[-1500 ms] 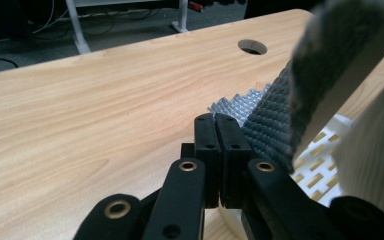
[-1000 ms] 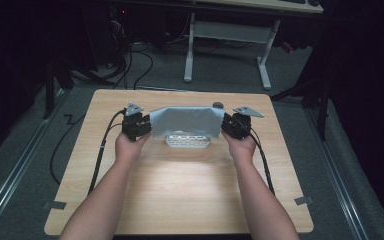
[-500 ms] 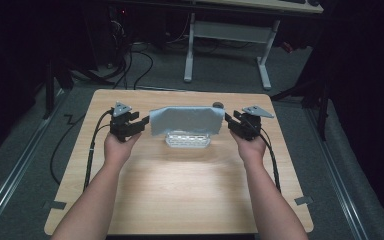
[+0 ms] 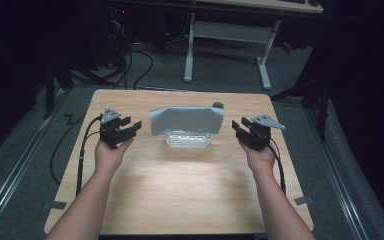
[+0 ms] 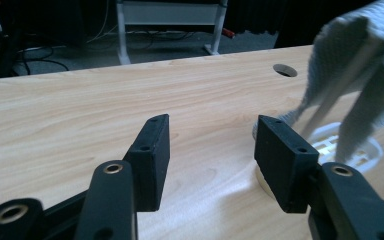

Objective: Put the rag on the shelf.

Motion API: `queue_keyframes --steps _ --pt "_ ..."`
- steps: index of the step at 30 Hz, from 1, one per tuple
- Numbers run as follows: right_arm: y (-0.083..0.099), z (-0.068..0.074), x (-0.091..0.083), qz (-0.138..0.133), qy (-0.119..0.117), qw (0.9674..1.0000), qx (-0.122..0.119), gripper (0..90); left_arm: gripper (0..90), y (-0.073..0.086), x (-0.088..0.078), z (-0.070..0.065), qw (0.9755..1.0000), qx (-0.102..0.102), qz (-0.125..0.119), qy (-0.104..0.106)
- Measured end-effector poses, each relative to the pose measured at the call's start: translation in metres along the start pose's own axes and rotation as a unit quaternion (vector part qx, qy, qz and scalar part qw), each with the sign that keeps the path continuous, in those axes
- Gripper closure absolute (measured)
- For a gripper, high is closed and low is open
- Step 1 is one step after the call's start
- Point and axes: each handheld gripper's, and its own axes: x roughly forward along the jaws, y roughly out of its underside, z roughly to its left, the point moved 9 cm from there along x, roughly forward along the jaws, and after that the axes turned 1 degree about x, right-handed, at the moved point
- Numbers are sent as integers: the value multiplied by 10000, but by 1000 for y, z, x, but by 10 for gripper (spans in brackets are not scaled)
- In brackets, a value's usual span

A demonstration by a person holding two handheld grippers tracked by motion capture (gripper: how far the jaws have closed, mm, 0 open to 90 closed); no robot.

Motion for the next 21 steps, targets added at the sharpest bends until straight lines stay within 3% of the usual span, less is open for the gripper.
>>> queue_keyframes --steps 5,8,12,14,17,21 --pt "14 1 -15 209 1 9998 -65 529 471 17 -21 -2 10000 14 -43 -2" --pt "16 6 -30 -27 -2 9998 -214 520 462 30 -34 -6 10000 62 -37 20" --pt "26 16 -41 129 -153 9994 -291 454 448 45 -46 -14 9999 139 64 82" --pt "31 22 -48 62 -202 9991 -380 439 444 53 -53 -21 9997 165 111 133" --pt "42 32 -56 114 -331 9986 -404 421 424 67 -61 -33 9990 294 256 224" --pt "61 47 -64 265 -416 9975 -500 400 393 86 -67 -52 9977 311 423 419"
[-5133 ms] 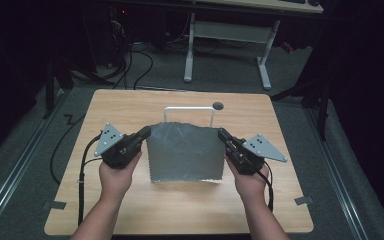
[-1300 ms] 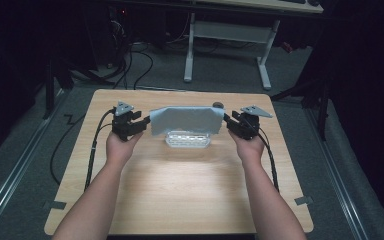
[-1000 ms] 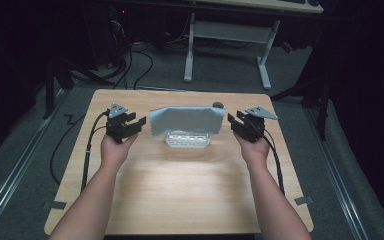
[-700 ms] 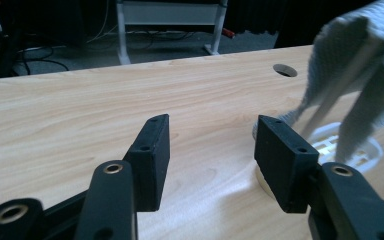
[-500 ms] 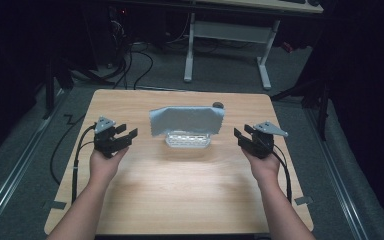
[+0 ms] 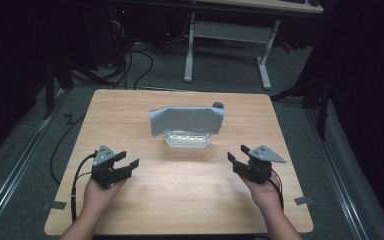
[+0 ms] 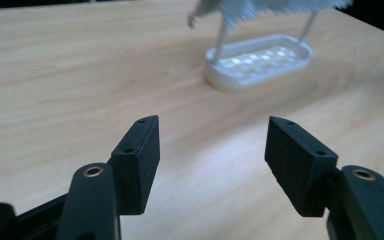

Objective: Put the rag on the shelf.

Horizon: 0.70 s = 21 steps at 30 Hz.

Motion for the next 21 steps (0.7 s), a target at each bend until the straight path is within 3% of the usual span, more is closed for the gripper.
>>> queue_keyframes --steps 4,6,8,9,10,11,12,13,14,15,18,21 --pt "16 18 -4 75 -135 9999 -52 376 368 16 3 -25 9994 18 261 235" --pt "26 28 -4 168 -182 9997 -68 362 372 27 4 -44 9988 -26 332 361" --pt "40 39 -5 356 -202 9992 -6 353 382 45 5 -64 9984 93 366 421" --pt "49 46 -7 417 -198 9989 71 344 415 51 6 -75 9967 209 636 448" --pt "62 53 -11 390 -186 9989 174 370 406 50 6 -82 9958 292 664 560" --pt "70 57 -12 451 -168 9986 228 379 391 47 3 -90 9959 353 508 655" --pt "78 65 -11 699 -310 9968 211 323 389 46 2 -94 9957 441 438 681" --pt "80 72 -11 810 -473 9956 28 318 384 48 3 -97 9949 506 492 717" --pt "80 74 -10 777 -433 9958 -200 337 376 50 4 -98 9942 523 562 749" --pt "79 74 -9 758 -369 9960 -283 337 376 52 5 -99 9935 519 635 793" --pt "77 76 -3 792 -500 9956 -56 335 371 55 6 -96 9936 339 673 846" --pt "77 76 -1 793 -504 9955 -148 336 368 59 5 -90 9937 244 723 822"
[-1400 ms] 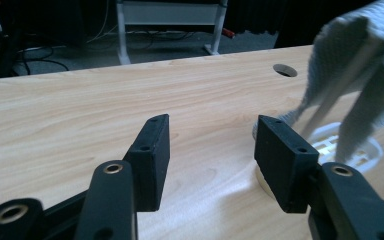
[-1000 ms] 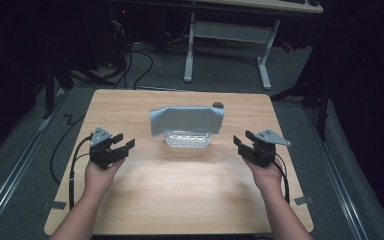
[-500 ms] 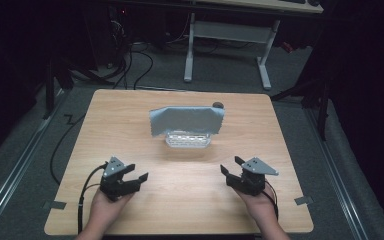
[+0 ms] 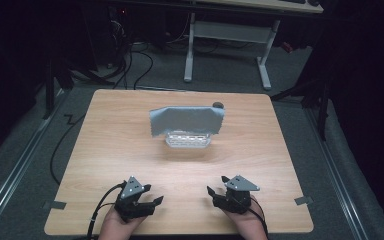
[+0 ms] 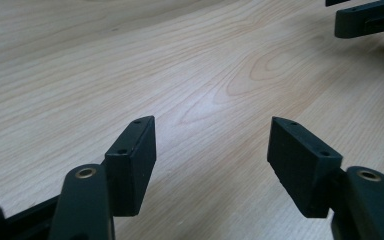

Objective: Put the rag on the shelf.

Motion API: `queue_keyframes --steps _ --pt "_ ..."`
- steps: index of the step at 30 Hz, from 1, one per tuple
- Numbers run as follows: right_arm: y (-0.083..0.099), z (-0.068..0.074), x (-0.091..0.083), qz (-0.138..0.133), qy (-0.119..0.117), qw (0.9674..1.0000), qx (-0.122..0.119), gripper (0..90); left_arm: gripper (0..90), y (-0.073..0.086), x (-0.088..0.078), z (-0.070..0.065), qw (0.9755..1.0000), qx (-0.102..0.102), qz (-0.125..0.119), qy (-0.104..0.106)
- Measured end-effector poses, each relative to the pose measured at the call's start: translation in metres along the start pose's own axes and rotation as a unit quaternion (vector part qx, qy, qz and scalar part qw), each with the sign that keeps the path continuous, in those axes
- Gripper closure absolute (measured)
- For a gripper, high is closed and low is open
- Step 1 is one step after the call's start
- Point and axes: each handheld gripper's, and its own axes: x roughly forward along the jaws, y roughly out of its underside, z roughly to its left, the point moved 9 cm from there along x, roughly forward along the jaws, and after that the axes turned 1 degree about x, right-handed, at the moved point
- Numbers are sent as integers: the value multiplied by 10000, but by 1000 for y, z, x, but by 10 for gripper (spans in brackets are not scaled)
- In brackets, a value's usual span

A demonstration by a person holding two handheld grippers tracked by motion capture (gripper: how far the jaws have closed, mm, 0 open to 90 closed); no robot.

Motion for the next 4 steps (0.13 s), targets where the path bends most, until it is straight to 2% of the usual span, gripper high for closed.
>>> queue_keyframes --steps 2,4 --pt "1 -1 0 19 1 10000 20 338 367 0 -1 4 10000 -61 -13 -14" --pt "1 -3 -1 10 34 10000 -59 337 359 -1 -2 9 9999 -125 -51 -56"
